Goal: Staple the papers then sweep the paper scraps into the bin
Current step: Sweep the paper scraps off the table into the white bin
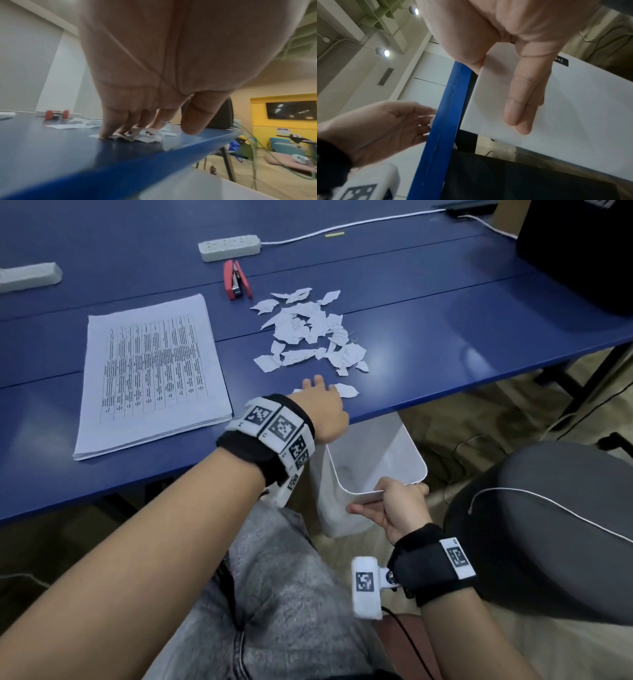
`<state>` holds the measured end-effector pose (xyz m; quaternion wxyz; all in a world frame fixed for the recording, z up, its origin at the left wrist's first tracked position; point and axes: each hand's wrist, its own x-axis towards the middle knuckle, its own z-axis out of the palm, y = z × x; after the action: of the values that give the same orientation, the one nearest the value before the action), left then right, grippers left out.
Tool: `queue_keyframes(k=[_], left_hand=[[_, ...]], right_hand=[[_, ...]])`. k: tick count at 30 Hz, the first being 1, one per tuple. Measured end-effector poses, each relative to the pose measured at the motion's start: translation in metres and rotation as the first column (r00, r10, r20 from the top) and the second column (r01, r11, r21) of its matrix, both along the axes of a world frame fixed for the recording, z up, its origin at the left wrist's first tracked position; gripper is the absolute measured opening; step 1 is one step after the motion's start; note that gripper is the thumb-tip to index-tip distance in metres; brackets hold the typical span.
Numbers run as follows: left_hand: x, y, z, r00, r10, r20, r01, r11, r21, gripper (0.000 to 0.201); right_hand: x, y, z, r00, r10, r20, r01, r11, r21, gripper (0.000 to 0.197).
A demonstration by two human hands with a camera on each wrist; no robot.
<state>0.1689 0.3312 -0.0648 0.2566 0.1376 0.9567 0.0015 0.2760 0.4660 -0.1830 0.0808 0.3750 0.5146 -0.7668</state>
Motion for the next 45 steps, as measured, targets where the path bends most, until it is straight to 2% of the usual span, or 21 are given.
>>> queue_keyframes(k=[5, 11, 15, 17, 20, 22, 25, 28, 31, 34, 36, 38, 40, 42, 43, 45], left_hand=[[0.027, 0.016, -0.007, 0.994, -0.089, -0.065, 0.092, 0.994, 0.055, 0.061], [0.064, 0.03, -0.009, 0.985, -0.16, -0.057, 0.166, 0.981, 0.103, 0.064], [0.071, 0.032, -0.005, 0.975, -0.206, -0.086, 0.215, 0.97, 0.115, 0.06], [0.058, 0.031, 0.006, 0.974, -0.18, -0.138, 0.199, 0.97, 0.14, 0.05], [0.011, 0.024, 0.025, 0.98, -0.059, -0.189, 0.098, 0.974, 0.202, 0.04], [-0.028, 0.02, 0.034, 0.979, -0.017, -0.204, 0.061, 0.976, 0.211, 0.042], [-0.071, 0.02, 0.034, 0.978, -0.019, -0.208, 0.048, 0.99, 0.133, 0.056], [-0.088, 0.027, 0.019, 0.984, -0.082, -0.16, 0.086, 0.996, 0.02, 0.057], [-0.072, 0.037, 0.007, 0.98, -0.163, -0.115, 0.158, 0.986, -0.05, 0.067], [-0.049, 0.041, 0.007, 0.956, -0.292, -0.039, 0.29, 0.956, -0.03, 0.055], [-0.05, 0.043, 0.007, 0.941, -0.333, -0.065, 0.332, 0.943, -0.025, 0.048], [-0.065, 0.038, 0.015, 0.954, -0.278, -0.11, 0.279, 0.96, -0.001, 0.056], [-0.093, 0.026, 0.018, 0.972, -0.145, -0.185, 0.152, 0.988, 0.021, 0.063], [-0.12, 0.01, 0.019, 0.96, -0.052, -0.277, 0.045, 0.998, -0.032, 0.062], [-0.128, 0.002, 0.016, 0.958, -0.038, -0.284, 0.019, 0.997, -0.069, 0.06], [-0.13, -0.007, 0.013, 0.978, -0.02, -0.205, -0.006, 0.992, -0.127, 0.06]], right_hand=[[0.003, -0.001, 0.004, 1.0, 0.009, -0.022, -0.009, 1.0, 0.005, 0.036], [0.009, -0.007, 0.003, 0.999, -0.045, -0.015, 0.046, 0.999, 0.025, 0.046], [0.013, -0.008, -0.001, 0.999, -0.025, -0.037, 0.027, 0.998, 0.055, 0.049], [0.015, -0.007, -0.001, 1.0, -0.01, -0.023, 0.012, 0.998, 0.061, 0.046], [0.015, -0.006, -0.001, 1.0, 0.014, 0.001, -0.014, 0.998, 0.06, 0.047], [0.014, -0.006, -0.001, 1.0, 0.026, 0.003, -0.026, 0.998, 0.056, 0.051], [0.008, -0.004, -0.002, 0.999, 0.043, 0.002, -0.043, 0.998, 0.049, 0.053], [0.004, -0.001, -0.002, 0.999, 0.039, -0.007, -0.039, 0.999, 0.031, 0.051], [0.001, 0.005, -0.004, 1.0, 0.019, -0.013, -0.019, 1.0, 0.011, 0.05], [-0.001, 0.009, -0.01, 1.0, 0.009, -0.009, -0.009, 1.0, 0.002, 0.053], [-0.003, 0.012, -0.018, 1.0, 0.012, 0.007, -0.012, 1.0, -0.002, 0.06], [-0.005, 0.015, -0.027, 1.0, 0.014, 0.016, -0.014, 1.0, 0.006, 0.066], [-0.008, 0.018, -0.032, 1.0, 0.014, 0.025, -0.015, 1.0, 0.013, 0.06], [-0.011, 0.02, -0.034, 0.999, 0.026, 0.019, -0.027, 0.999, 0.02, 0.058], [-0.012, 0.02, -0.034, 0.999, 0.04, 0.021, -0.04, 0.999, 0.03, 0.058], [-0.015, 0.021, -0.031, 0.998, 0.061, 0.028, -0.062, 0.997, 0.044, 0.057]])
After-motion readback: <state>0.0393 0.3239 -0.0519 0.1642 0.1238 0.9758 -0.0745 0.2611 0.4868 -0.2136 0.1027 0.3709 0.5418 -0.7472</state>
